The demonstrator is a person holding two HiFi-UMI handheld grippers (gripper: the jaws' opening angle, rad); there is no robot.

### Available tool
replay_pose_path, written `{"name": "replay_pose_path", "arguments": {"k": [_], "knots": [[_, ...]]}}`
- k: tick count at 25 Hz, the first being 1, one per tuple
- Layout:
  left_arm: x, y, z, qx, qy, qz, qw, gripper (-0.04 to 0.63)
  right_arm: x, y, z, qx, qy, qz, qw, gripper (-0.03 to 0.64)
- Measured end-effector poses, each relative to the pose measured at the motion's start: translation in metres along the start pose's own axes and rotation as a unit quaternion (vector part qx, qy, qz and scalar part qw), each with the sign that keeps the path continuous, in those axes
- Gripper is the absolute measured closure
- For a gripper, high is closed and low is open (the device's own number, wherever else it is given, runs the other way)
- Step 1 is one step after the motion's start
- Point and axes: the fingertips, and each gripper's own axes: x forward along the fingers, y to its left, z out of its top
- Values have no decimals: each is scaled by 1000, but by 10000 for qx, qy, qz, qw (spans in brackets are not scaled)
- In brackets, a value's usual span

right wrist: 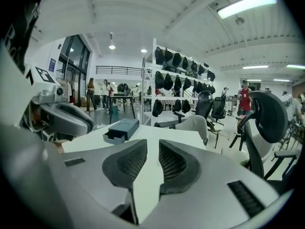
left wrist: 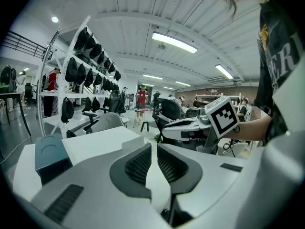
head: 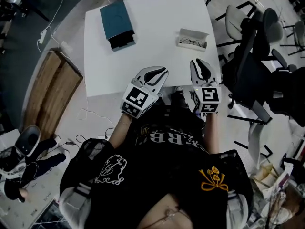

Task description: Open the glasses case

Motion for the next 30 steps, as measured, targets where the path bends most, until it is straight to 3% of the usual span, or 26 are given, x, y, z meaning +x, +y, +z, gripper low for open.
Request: {"name": "replay_pose_path", "arguments": {"k": [6,13,18,22,30], "knots": [[-10,-7,-12,34,13,-240,9997,551,-19,24,-2,191,-85,-122,9997,534],[-22,-16,-10,-26,-125,-192,9997,551,-35,44,0,215,-159,69,9996,546],[-29,-26,-13,-125,-152,45,9998,551,-53,52,2,213,-240,284,9991,566],[-31,-38,-18,-240,-136,343,9990,551,-76,60,5,-173,-315,398,9986,586],[-41,-97,-24,-346,-107,751,9965,551,-135,70,-11,-248,-516,976,9936,594]]}}
